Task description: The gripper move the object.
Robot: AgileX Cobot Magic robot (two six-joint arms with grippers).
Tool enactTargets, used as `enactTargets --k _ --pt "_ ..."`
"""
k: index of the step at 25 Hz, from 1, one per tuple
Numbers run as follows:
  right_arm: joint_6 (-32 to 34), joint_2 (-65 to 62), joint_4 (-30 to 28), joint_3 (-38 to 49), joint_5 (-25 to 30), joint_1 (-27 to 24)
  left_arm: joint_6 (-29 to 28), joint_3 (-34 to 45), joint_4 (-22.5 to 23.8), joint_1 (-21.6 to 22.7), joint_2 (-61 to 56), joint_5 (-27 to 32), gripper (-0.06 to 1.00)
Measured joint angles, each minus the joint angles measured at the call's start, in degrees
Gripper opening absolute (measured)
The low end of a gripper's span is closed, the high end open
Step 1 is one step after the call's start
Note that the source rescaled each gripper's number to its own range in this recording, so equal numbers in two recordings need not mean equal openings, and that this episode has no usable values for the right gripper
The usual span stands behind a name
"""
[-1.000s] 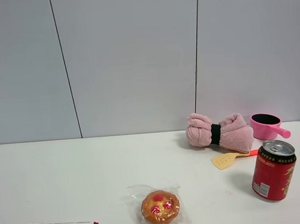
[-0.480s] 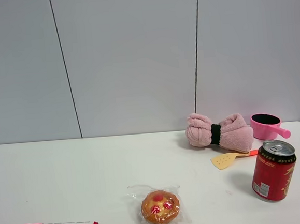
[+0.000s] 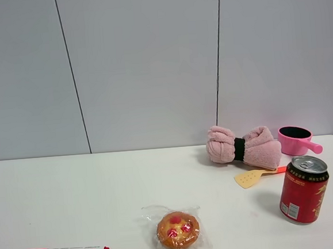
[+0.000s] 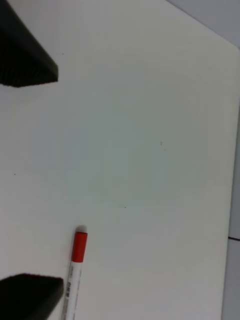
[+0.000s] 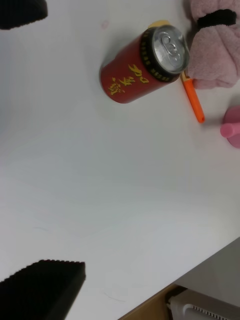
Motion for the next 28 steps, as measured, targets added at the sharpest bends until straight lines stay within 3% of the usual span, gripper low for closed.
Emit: enactTargets --k 28 --pt "0.0 0.0 0.0 0.0 0.0 0.0 0.0 0.0 0.0 0.0 0.0 0.0 0.67"
